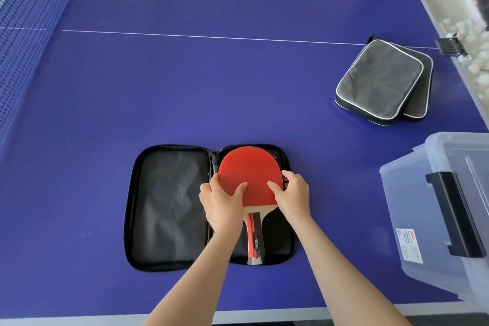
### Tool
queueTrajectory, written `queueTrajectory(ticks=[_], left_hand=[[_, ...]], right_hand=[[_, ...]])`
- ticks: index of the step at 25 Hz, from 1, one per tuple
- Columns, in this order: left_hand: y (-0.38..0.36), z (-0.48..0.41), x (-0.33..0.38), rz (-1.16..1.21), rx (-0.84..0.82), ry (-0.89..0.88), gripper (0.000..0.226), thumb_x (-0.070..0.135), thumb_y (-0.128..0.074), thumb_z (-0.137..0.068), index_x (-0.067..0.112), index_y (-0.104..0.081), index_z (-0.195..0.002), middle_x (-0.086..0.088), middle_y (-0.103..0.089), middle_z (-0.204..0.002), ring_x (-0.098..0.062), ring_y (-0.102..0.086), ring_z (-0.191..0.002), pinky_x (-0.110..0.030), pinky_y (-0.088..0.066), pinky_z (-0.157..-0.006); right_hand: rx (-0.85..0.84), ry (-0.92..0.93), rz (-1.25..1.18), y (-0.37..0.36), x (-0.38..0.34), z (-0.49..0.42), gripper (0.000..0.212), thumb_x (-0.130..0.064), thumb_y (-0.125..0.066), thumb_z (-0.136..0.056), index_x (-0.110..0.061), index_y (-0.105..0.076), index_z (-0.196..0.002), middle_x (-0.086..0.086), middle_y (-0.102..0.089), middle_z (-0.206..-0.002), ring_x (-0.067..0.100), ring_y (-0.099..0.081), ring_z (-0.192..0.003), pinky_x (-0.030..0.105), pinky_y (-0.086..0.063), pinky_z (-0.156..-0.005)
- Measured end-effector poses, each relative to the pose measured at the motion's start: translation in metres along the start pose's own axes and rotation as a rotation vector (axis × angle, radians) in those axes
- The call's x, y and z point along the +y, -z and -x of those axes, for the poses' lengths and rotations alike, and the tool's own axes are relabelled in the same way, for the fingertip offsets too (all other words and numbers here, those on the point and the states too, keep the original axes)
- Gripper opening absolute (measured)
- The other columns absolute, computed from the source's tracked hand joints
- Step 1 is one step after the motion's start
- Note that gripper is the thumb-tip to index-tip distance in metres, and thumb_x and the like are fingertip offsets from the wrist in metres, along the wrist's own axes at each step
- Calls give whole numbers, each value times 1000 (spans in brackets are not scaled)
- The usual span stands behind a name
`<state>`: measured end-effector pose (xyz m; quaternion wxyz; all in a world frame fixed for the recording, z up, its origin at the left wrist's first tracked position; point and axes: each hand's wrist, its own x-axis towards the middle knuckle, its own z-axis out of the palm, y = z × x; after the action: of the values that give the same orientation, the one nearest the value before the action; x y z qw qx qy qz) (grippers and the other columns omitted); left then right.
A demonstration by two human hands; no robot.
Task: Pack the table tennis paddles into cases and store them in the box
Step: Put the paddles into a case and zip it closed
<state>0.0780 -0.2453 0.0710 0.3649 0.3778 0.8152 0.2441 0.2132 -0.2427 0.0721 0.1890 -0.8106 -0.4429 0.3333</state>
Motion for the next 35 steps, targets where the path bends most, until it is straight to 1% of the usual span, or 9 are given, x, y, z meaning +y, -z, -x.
queueTrajectory(ticks=[8,11,16,21,24,26,29,32,35], left_hand=[[19,-9,-13,-45,-38,-146,71,50,-66,-83,14,-44,-139,-2,-44,-125,-20,-38,-123,-38,-41,-102],[61,-26,-35,-110,100,-196,69,47,-67,-83,13,-45,-138,-7,-44,-130,-26,-39,-124,-41,-32,-105],[135,-59,-91,-199,232,42,75,47,-66,-84,6,-39,-141,-16,-35,-142,-36,-30,-130,-51,-22,-108],[162,-65,-127,-162,120,112,42,40,-65,-87,12,-61,-117,-8,-37,-140,-31,-27,-133,-50,-20,-111],[172,-60,-135,81,9,71,21,24,-65,-90,17,-66,-109,-3,-50,-135,-27,-44,-128,-49,-35,-108],[184,-49,-128,343,-113,107,21,12,-61,-92,16,-62,-113,-3,-61,-123,-26,-57,-115,-41,-49,-92],[202,-28,-109,556,-249,67,30,3,-61,-91,19,-59,-116,-3,-67,-117,-29,-64,-106,-40,-52,-82],[208,-3,-82,611,-372,-35,40,1,-66,-86,25,-61,-119,0,-69,-114,-24,-66,-103,-40,-53,-84],[202,25,-52,534,-471,-174,37,5,-72,-83,27,-65,-113,7,-69,-113,-15,-65,-104,-26,-52,-83]], right_hand=[[122,16,-77,-1,3,12,46,-32,-66,-88,-9,-56,-126,6,-57,-120,21,-51,-116,34,-46,-91],[154,-6,-137,4,10,22,42,-31,-66,-87,-10,-57,-123,4,-58,-116,21,-52,-113,34,-46,-91],[155,-37,-155,6,23,45,40,-29,-66,-87,-11,-58,-122,4,-58,-115,20,-53,-110,35,-46,-91],[167,-59,-174,1,30,64,40,-24,-66,-87,-10,-58,-123,5,-59,-119,20,-54,-111,32,-45,-90],[186,-50,-192,0,26,73,38,-23,-66,-88,-10,-58,-123,4,-59,-120,19,-54,-111,33,-46,-91],[192,-31,-210,-3,18,79,36,-22,-66,-87,-11,-59,-121,1,-58,-117,18,-54,-110,38,-48,-93],[159,28,-253,-7,0,88,34,-22,-66,-87,-14,-61,-119,-6,-56,-110,16,-54,-108,37,-49,-92],[66,95,-297,-6,-27,99,31,-25,-65,-88,-19,-61,-118,-9,-58,-111,5,-56,-103,21,-48,-87],[-133,161,-381,3,-67,114,26,-27,-61,-91,-24,-61,-117,-14,-62,-110,-2,-58,-98,4,-45,-75]])
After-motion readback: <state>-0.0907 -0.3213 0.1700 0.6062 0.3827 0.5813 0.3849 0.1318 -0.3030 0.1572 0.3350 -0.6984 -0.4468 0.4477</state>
